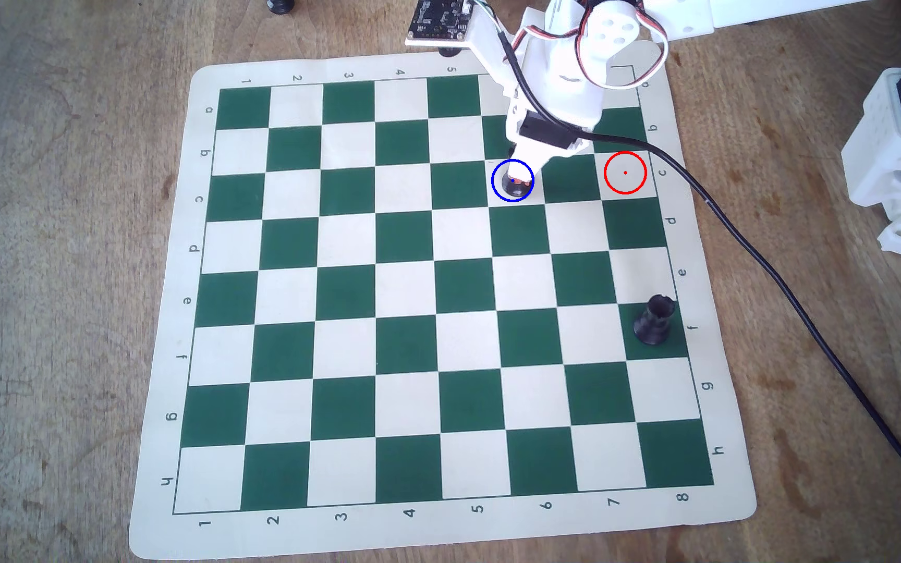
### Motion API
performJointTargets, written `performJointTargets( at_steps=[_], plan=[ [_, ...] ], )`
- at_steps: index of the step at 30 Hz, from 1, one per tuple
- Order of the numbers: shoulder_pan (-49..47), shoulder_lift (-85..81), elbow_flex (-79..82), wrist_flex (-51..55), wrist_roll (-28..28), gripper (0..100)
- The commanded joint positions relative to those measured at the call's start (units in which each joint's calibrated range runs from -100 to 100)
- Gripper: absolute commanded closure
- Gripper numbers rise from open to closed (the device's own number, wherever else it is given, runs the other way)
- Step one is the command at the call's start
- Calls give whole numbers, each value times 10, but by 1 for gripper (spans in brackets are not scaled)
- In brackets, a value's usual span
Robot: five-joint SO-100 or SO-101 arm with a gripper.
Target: Move the chess piece from red to blue
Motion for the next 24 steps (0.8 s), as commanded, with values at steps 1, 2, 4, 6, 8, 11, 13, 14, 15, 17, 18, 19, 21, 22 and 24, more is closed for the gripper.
performJointTargets(
  at_steps=[1, 2, 4, 6, 8, 11, 13, 14, 15, 17, 18, 19, 21, 22, 24],
  plan=[
    [1, -9, 0, -9, 2, 90],
    [1, -8, 4, -7, 3, 82],
    [4, -8, 7, -3, 6, 82],
    [11, -20, 12, -4, 11, 77],
    [12, -26, 10, -4, 11, 75],
    [14, -48, 9, -7, 11, 72],
    [15, -64, 10, -7, 10, 71],
    [17, -85, 13, -7, 10, 69],
    [19, -99, 13, -7, 10, 68],
    [22, -127, 14, -7, 10, 68],
    [24, -147, 14, -7, 11, 67],
    [26, -185, 16, -4, 11, 67],
    [27, -227, 16, 7, 11, 67],
    [27, -250, 14, 19, 11, 68],
    [27, -317, 10, 67, 14, 74]
  ],
)
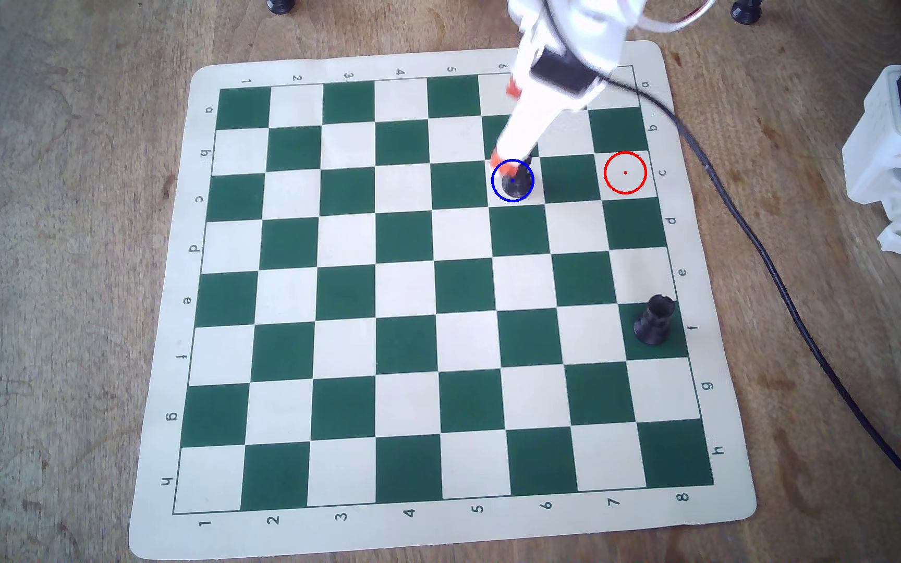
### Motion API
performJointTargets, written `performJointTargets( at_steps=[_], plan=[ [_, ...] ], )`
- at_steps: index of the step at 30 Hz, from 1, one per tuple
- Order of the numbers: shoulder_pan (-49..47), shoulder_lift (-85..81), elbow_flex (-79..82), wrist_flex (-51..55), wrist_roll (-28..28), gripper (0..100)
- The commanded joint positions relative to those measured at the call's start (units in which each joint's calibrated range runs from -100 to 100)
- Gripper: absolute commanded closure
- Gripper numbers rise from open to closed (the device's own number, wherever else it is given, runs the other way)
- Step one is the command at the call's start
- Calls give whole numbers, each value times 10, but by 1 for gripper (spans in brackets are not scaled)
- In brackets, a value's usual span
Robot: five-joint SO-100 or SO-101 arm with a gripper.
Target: Move the chess piece from red to blue
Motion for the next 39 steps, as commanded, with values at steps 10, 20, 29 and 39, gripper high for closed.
performJointTargets(
  at_steps=[10, 20, 29, 39],
  plan=[
    [-44, -391, -34, 239, 5, 100],
    [-41, -774, 261, 125, 13, 100],
    [21, -883, 513, -336, -48, 100],
    [19, -882, 842, -925, 3, 100]
  ],
)
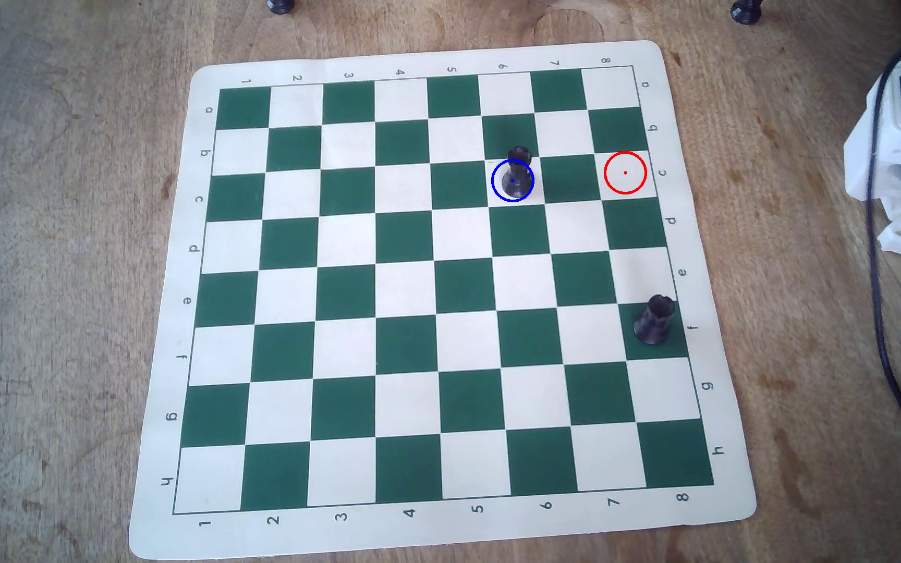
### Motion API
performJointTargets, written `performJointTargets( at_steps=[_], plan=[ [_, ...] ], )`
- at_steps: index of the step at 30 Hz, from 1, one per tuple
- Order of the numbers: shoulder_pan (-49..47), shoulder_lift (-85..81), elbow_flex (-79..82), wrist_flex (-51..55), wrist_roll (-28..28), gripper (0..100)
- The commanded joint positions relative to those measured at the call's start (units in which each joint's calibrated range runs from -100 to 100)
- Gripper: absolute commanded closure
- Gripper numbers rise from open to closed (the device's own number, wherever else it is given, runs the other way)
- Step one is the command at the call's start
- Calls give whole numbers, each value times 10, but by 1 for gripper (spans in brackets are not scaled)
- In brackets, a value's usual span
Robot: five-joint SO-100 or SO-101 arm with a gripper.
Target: Move the chess piece from red to blue
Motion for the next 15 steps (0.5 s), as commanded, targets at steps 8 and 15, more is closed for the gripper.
performJointTargets(
  at_steps=[8, 15],
  plan=[
    [-15, 2, 98, -519, 26, 100],
    [-30, 2, 98, -695, 67, 100]
  ],
)
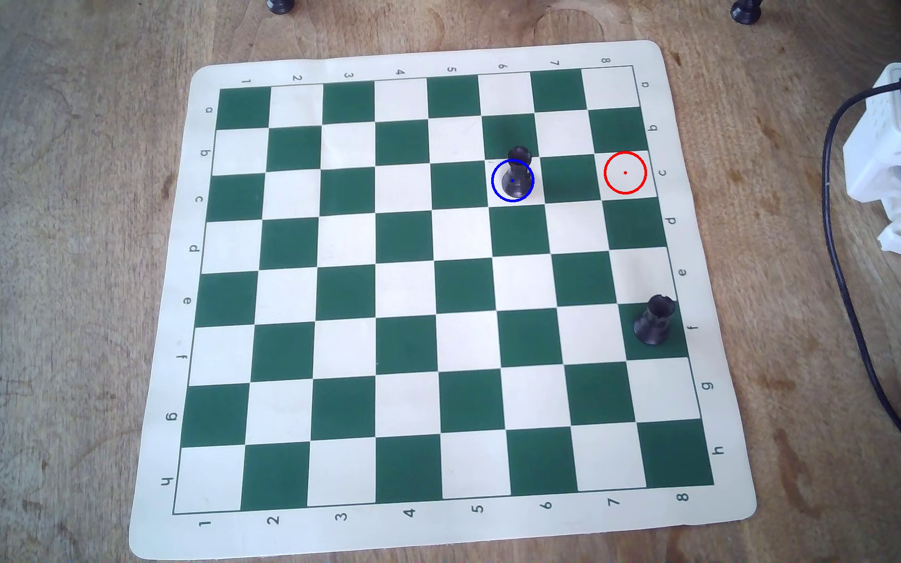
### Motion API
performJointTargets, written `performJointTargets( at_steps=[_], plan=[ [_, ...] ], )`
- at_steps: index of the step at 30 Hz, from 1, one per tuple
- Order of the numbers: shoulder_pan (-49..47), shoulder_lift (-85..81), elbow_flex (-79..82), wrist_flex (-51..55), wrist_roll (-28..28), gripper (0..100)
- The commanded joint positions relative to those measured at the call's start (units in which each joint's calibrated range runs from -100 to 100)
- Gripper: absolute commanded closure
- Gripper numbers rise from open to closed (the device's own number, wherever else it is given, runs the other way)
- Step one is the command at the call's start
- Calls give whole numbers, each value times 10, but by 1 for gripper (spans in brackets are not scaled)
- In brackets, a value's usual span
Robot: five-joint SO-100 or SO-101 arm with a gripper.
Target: Move the chess piece from red to blue
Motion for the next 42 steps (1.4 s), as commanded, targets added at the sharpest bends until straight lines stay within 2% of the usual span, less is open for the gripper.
performJointTargets(
  at_steps=[1, 11, 16, 42],
  plan=[
    [-12, 1, 8, -86, 18, 100],
    [-38, 1, 8, -249, 14, 100],
    [-44, 1, 8, -250, 31, 100],
    [-44, 1, 8, -250, 31, 100]
  ],
)
